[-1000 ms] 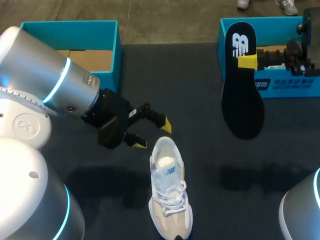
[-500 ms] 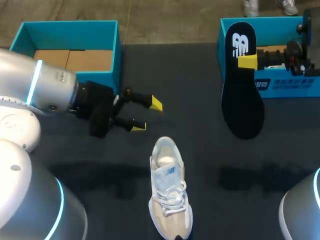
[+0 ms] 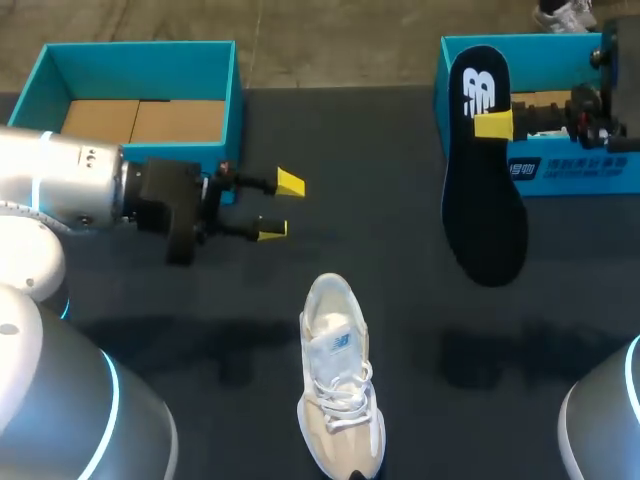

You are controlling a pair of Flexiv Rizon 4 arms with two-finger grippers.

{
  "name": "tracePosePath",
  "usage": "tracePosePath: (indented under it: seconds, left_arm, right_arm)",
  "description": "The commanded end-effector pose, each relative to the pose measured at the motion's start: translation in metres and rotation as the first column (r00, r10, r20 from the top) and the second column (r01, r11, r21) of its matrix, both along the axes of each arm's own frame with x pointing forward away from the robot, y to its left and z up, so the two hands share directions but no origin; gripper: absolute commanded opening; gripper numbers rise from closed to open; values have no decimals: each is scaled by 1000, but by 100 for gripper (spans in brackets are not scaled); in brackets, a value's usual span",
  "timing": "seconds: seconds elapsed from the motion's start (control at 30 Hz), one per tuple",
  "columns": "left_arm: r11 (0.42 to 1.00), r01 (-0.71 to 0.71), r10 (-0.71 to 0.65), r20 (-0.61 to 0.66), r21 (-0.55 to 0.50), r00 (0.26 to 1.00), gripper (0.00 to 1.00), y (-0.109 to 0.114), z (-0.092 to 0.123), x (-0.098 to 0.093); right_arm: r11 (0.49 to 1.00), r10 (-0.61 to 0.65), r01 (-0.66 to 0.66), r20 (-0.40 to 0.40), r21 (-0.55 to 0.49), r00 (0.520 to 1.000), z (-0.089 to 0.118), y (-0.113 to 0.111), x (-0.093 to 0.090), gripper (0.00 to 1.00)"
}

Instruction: Take the shoe out of the shoebox, open the shoe tongue, remove and reinsert the insole, then place the shoe into the shoebox

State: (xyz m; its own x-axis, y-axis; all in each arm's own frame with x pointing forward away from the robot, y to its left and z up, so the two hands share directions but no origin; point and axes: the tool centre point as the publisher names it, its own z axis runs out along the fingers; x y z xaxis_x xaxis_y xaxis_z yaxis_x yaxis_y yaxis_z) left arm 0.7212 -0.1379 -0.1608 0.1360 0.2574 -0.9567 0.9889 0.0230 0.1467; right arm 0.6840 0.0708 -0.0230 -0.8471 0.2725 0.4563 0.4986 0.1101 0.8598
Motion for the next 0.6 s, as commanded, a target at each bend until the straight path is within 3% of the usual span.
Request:
tracePosePath:
  seconds: [0.03,0.43,0.6]
  left_arm:
    - [998,1,0,12,-64,1000,100,8,1,7]
    - [988,48,-40,60,-147,997,100,21,25,33]
    - [988,48,-40,60,-147,997,100,21,25,33]
  right_arm:
    - [999,54,-53,-87,5,995,-2,13,44,0]
    - [996,90,-77,-369,48,925,-9,29,96,0]
    - [996,90,-77,-369,48,925,-9,29,96,0]
